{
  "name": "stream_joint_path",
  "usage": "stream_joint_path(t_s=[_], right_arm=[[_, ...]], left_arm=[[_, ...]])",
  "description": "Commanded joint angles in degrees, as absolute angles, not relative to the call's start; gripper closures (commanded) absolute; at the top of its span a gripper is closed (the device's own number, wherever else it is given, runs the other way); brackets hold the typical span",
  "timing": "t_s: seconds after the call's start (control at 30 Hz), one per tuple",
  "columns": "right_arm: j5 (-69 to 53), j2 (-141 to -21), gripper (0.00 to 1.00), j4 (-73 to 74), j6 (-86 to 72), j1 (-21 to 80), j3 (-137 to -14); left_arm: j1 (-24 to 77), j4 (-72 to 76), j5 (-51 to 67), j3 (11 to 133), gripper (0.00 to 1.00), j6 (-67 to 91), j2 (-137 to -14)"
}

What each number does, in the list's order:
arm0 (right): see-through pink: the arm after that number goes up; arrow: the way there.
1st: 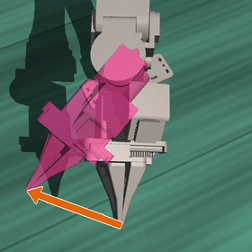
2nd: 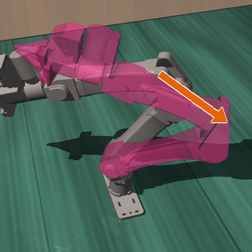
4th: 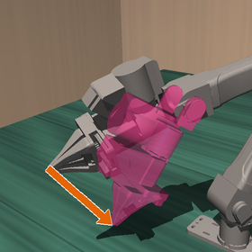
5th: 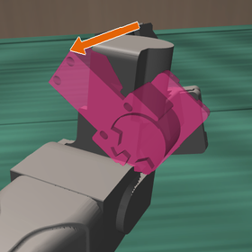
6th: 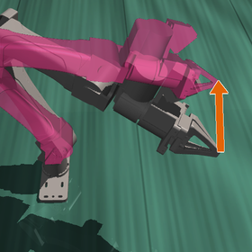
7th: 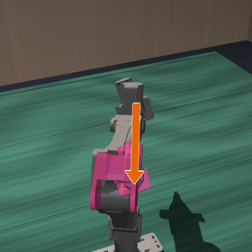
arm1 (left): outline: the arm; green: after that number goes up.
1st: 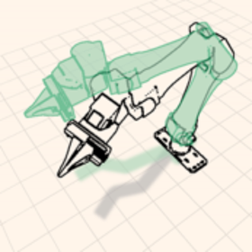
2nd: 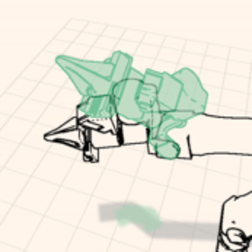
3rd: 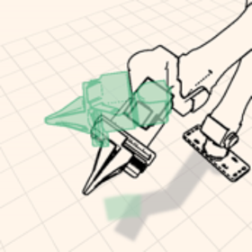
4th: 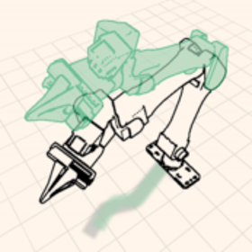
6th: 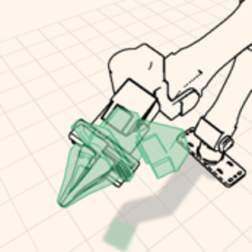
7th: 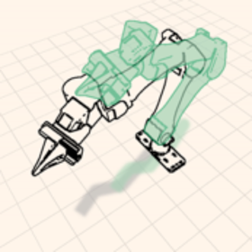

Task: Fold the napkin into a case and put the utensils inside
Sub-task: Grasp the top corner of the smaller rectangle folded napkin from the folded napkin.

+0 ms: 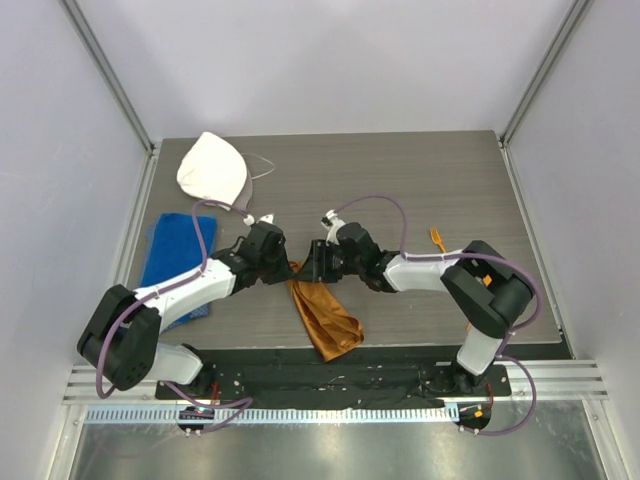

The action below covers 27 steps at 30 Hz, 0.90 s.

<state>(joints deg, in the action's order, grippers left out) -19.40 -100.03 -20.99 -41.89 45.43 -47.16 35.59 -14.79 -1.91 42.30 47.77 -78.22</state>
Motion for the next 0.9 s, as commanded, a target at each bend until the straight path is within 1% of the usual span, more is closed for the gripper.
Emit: stream_joint_path(t_s=[0.0,0.13,0.2,0.27,0.3,0.4,0.47,0.53,0.67,0.8,0.87], right_arm=[[-18.9,-95.7,0.52,-20.7,-39.8,44.3,-47.1],[-19.9,-97.4,0.53,-20.2,-39.6,43.5,-48.3],[-20.0,-98.3,0.57,-20.4,-39.6,43.5,-48.9],[-20.3,-99.8,0.64,-21.3,-39.8,43.5,-49.0],[-20.5,-100.3,0.71,-21.8,-40.2,43.6,-49.1],[-21.8,-102.3,0.82,-24.3,-41.7,43.6,-49.2],[-22.8,-103.9,0.86,-26.9,-42.8,43.8,-49.7],[-23.6,-106.3,0.89,-29.2,-44.3,45.0,-50.2],[-23.4,-108.6,0.91,-31.6,-44.7,47.0,-51.1],[-21.3,-105.7,0.90,-29.7,-42.9,46.6,-49.4],[-20.7,-103.5,0.88,-27.8,-41.9,46.1,-48.5]], left_arm=[[35.4,-13.1,-2.2,42.1,1.00,48.3,-77.3],[35.4,-12.9,-2.1,42.2,1.00,48.3,-77.2],[35.4,-12.9,-2.0,42.3,1.00,48.4,-77.0],[35.4,-13.0,-2.2,42.2,1.00,48.4,-76.5],[35.4,-12.8,-2.3,42.1,1.00,48.5,-76.3],[35.4,-12.3,-2.1,41.5,1.00,48.9,-75.9],[35.4,-10.9,-1.6,41.0,1.00,49.6,-75.7],[35.4,-9.9,-1.2,40.6,1.00,50.0,-75.7],[35.4,-9.1,1.2,41.6,1.00,50.6,-78.0],[35.4,-10.7,0.4,42.0,1.00,50.5,-77.8],[35.4,-11.3,0.4,41.9,1.00,50.3,-77.1]])
